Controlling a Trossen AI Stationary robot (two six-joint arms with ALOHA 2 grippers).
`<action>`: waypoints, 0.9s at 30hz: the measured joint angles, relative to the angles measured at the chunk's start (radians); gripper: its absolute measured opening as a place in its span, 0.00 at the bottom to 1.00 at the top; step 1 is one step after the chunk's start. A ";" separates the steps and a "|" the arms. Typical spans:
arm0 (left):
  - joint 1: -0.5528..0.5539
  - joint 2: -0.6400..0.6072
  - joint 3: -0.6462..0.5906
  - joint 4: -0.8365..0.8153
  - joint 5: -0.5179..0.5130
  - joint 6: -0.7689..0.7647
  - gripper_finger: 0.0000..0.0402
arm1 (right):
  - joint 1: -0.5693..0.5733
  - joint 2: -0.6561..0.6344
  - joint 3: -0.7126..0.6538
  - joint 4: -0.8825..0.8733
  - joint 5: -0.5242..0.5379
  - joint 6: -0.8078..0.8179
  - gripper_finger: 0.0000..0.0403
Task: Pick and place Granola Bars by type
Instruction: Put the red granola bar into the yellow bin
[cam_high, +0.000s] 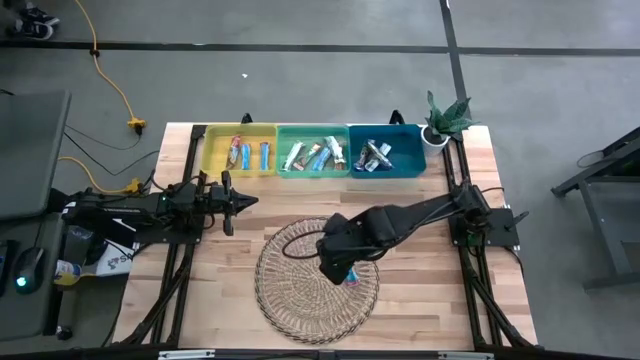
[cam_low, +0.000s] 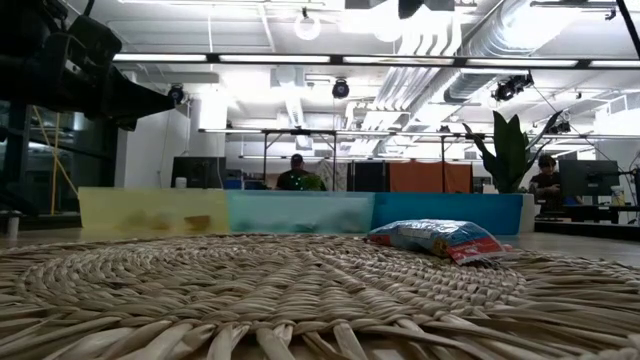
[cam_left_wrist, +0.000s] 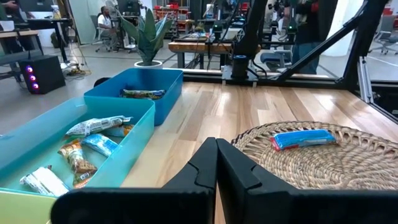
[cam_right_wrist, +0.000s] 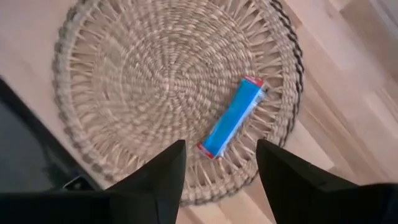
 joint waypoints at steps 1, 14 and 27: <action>0.000 0.000 0.000 0.000 0.000 0.000 0.00 | 0.004 0.000 -0.035 0.031 0.001 0.002 0.45; 0.000 0.000 0.000 0.000 0.000 0.000 0.00 | 0.012 0.002 -0.482 0.332 -0.085 0.162 0.62; 0.000 0.000 0.000 0.000 0.000 0.000 0.00 | -0.037 0.003 -0.673 0.603 -0.197 0.244 0.74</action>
